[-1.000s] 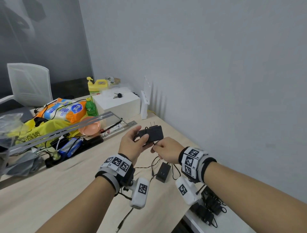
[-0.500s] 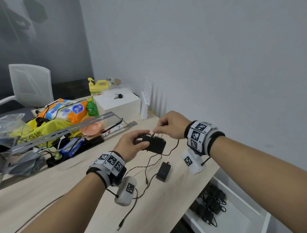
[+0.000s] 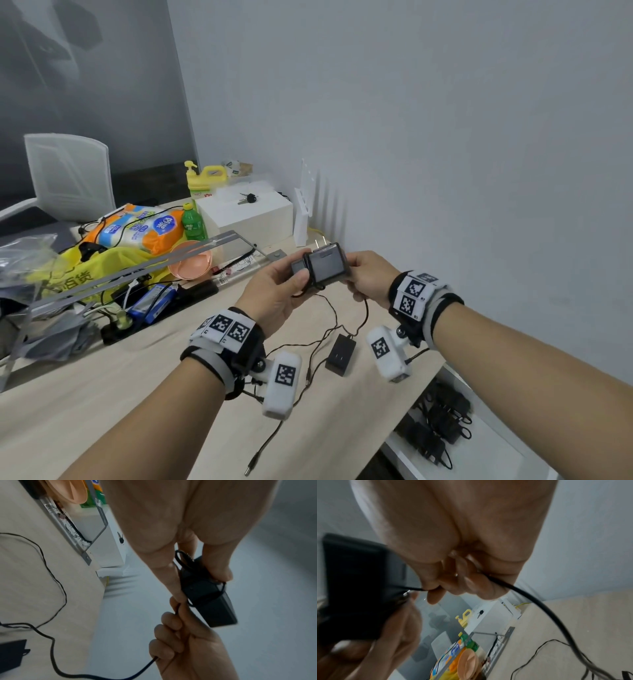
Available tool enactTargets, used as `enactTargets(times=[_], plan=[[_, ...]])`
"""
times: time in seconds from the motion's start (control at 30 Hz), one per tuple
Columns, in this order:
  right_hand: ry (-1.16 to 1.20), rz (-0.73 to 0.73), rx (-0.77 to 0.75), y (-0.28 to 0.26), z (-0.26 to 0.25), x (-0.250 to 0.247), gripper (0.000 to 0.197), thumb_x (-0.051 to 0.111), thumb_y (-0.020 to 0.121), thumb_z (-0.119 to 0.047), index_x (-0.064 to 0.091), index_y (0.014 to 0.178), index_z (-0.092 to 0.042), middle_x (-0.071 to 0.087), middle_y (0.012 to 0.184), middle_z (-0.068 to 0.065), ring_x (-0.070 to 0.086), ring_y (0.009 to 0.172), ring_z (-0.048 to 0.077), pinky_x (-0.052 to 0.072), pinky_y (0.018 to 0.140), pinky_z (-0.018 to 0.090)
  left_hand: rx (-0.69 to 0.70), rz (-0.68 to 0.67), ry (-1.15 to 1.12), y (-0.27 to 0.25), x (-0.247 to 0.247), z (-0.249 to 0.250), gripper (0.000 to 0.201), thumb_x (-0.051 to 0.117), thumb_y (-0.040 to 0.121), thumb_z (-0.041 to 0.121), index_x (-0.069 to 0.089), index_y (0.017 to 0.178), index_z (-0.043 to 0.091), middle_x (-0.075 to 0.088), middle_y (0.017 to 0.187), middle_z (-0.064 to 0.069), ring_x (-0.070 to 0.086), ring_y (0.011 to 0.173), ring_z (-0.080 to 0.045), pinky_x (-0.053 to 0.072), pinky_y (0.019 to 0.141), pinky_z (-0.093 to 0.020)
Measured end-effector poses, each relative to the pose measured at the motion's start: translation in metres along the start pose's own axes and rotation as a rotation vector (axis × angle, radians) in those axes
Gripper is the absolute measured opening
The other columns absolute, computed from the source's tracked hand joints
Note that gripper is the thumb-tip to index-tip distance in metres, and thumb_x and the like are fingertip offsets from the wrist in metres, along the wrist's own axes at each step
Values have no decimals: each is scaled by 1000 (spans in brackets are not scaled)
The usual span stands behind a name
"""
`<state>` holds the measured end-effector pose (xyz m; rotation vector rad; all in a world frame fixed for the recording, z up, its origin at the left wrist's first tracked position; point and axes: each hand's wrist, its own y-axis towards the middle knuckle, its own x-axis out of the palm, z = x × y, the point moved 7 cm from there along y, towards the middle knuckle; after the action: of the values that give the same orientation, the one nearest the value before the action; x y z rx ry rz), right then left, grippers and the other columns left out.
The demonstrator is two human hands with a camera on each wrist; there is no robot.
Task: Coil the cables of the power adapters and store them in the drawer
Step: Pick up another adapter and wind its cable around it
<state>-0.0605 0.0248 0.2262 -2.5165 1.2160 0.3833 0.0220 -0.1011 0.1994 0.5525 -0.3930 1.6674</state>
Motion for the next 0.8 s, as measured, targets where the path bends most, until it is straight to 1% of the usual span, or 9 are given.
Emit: enactTargets(times=[0.07,0.17,0.23,0.33,0.43,0.53,0.6,0.67,0.8], plan=[[-36,-4,11,-2,4,10,22,51,91,-3,58,74,-13,40,59,2,28,49,14,28,43,24,33,82,22,2,-3,-2,57,64,75,5,52,131,2,67,113,-11,62,104,-28,56,87,-32],[-65,30,47,-2,14,18,15,52,85,-7,55,72,-13,41,64,8,32,52,18,32,46,27,73,121,187,4,-6,-9,53,73,78,4,57,128,7,63,114,-15,61,103,-26,52,95,-39],[-67,57,84,-2,22,17,16,50,83,-6,54,70,-14,41,66,10,33,54,19,33,49,29,59,142,418,4,-5,-10,50,72,81,5,58,129,13,63,112,-13,62,97,-25,53,89,-37],[-91,53,124,-5,31,16,17,50,84,-6,56,70,-13,44,64,8,35,55,20,34,50,30,82,100,716,4,0,-5,36,70,84,4,64,114,24,68,99,-3,66,85,-20,55,75,-24],[-117,-5,131,-7,30,22,18,51,88,-11,67,79,-10,46,60,1,35,48,14,32,46,26,141,187,886,6,-4,5,34,74,81,11,65,109,27,68,97,5,67,88,-18,54,77,-24],[-390,-68,44,-7,18,26,26,51,94,-21,74,89,-11,52,60,-9,44,51,7,35,51,21,156,347,1150,10,-17,11,39,78,77,23,62,113,28,61,106,3,62,94,-17,51,84,-30],[-626,-114,-30,-9,9,28,30,51,95,-29,75,86,-13,55,61,-11,50,57,5,38,58,24,135,336,1322,12,-17,9,48,77,78,26,59,123,25,54,116,0,57,101,-18,49,90,-33],[-780,-139,-60,-9,-2,27,33,53,94,-36,72,77,-14,56,61,-7,52,59,12,43,60,27,89,273,1431,14,-18,5,52,74,80,24,55,128,25,52,121,-1,55,107,-20,46,94,-33],[-835,-28,-144,-1,-30,2,37,64,87,-44,63,65,-15,56,61,-4,52,60,15,44,60,26,34,113,1524,14,-18,-4,51,74,79,16,56,126,28,64,116,1,58,109,-22,46,95,-38]])
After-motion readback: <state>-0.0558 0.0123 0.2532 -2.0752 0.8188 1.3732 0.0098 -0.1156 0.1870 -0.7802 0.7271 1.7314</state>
